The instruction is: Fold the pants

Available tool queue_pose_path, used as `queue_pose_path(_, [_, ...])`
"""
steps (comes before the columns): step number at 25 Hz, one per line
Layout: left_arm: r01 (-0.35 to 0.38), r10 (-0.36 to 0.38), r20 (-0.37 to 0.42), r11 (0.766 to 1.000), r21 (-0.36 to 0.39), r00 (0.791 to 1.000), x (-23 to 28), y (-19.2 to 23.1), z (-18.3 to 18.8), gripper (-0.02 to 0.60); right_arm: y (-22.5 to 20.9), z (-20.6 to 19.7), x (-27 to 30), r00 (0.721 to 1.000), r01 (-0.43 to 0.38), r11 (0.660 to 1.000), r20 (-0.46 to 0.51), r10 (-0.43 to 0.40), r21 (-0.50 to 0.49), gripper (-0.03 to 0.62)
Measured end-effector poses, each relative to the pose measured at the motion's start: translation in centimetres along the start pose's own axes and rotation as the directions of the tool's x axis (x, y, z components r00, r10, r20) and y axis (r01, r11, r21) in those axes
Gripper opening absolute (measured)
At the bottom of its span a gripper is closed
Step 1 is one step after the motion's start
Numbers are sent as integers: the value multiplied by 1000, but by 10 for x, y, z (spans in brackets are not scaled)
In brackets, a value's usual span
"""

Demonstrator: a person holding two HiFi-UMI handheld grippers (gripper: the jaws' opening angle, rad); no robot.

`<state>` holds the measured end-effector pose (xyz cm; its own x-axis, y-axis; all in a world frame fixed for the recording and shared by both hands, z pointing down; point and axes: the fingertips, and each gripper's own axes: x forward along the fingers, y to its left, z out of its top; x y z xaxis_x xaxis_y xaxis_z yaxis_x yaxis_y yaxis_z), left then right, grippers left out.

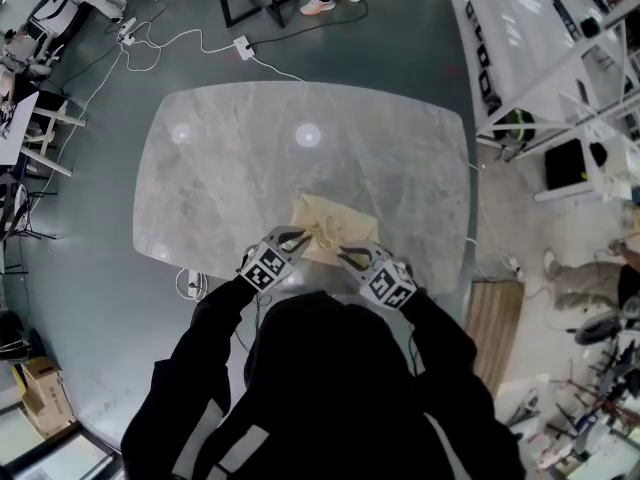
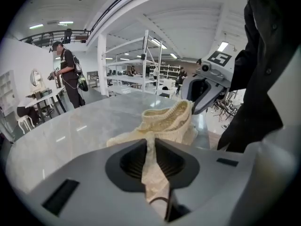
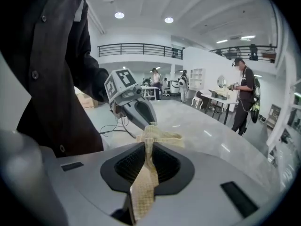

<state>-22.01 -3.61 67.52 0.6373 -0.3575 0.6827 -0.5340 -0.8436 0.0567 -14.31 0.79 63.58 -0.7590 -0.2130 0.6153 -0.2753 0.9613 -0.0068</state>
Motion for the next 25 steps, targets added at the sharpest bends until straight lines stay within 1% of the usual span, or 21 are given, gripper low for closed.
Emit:
queue_pose_path(3, [18, -20, -55, 999, -43, 998, 4, -15, -26, 60, 28, -26, 9, 995, -69, 998, -77, 69, -10, 45])
queue_pose_path(5, [35, -41, -71, 996, -86, 997, 1, -23, -38, 86, 42, -37, 10, 986, -109, 994, -126, 106, -17, 62])
queue_pose_path(7, [42, -51, -61, 990, -131, 997, -6, -29, -42, 110, 51, -46, 9, 981, -135, 991, -142, 133, 0, 74])
queue_pose_path(8, [42, -50, -48, 987, -155, 998, -10, -31, -41, 112, 54, -49, 6, 979, -141, 990, -143, 142, 15, 75])
queue_pose_path(10, [36, -40, -17, 979, -202, 999, -18, -34, -32, 117, 53, -48, -1, 983, -131, 990, -126, 137, 51, 88])
queue_pose_path(14, [-3, 14, 40, 968, -251, 999, -23, -30, -12, 117, 28, -32, -19, 999, -21, 989, -45, 28, 150, 89])
queue_pose_path(16, [-21, 40, 66, 965, -261, 997, -21, -26, -5, 117, 15, -23, -25, 999, 36, 979, -12, -34, 200, 89])
queue_pose_path(18, [-34, 62, 92, 959, -282, 994, -24, -23, 7, 115, 3, -16, -28, 994, 89, 962, 38, -102, 258, 82])
queue_pose_path(20, [-63, 102, 115, 951, -304, 988, -29, -17, 21, 97, -10, -6, -33, 981, 137, 935, 86, -174, 326, 57])
queue_pose_path(21, [-83, 128, 127, 946, -314, 984, -32, -14, 29, 58, -17, 0, -38, 972, 162, 920, 101, -210, 357, 28])
queue_pose_path(22, [-103, 156, 140, 940, -325, 978, -35, -10, 37, 32, -24, 6, -43, 962, 187, 904, 117, -248, 384, 17])
queue_pose_path(23, [-121, 182, 152, 932, -341, 971, -38, -6, 44, 11, -31, 13, -49, 948, 211, 886, 134, -289, 414, 5])
queue_pose_path(25, [-148, 230, 180, 913, -381, 956, -45, 4, 62, 3, -48, 24, -61, 916, 253, 839, 159, -368, 482, 3])
